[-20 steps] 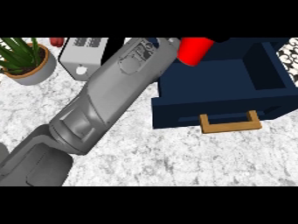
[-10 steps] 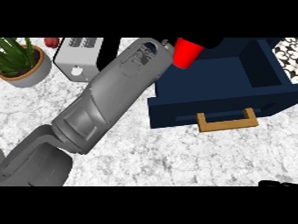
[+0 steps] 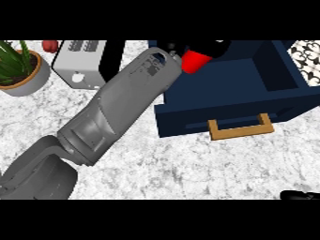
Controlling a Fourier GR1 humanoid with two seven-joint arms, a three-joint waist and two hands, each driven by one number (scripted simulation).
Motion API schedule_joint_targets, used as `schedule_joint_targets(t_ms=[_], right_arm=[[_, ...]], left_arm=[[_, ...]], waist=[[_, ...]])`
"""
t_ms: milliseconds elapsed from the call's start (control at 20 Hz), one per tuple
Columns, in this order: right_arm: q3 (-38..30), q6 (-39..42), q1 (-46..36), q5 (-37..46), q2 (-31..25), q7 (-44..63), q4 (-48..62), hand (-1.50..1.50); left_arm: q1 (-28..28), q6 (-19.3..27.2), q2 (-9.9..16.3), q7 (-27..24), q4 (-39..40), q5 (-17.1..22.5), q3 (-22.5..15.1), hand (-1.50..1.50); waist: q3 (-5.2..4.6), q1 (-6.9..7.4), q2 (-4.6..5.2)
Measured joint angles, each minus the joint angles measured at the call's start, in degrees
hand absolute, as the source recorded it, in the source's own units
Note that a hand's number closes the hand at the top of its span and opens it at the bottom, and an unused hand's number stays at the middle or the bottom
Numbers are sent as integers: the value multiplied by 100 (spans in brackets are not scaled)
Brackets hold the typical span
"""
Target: Pick up the can, place it into the drawer and close the drawer
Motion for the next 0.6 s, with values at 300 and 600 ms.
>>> schedule_joint_targets(t_ms=[300, 600], right_arm=[[22, 11, -118, -24, -84, 169, -89, -150], [102, -10, -94, 49, -22, 115, -165, -150]], left_arm=[[98, 356, 0, -22, -2, 172, -203, -150], [115, 539, 1, -177, 74, 339, -244, -150]], waist=[[0, -72, 10], [-1, -81, 20]])
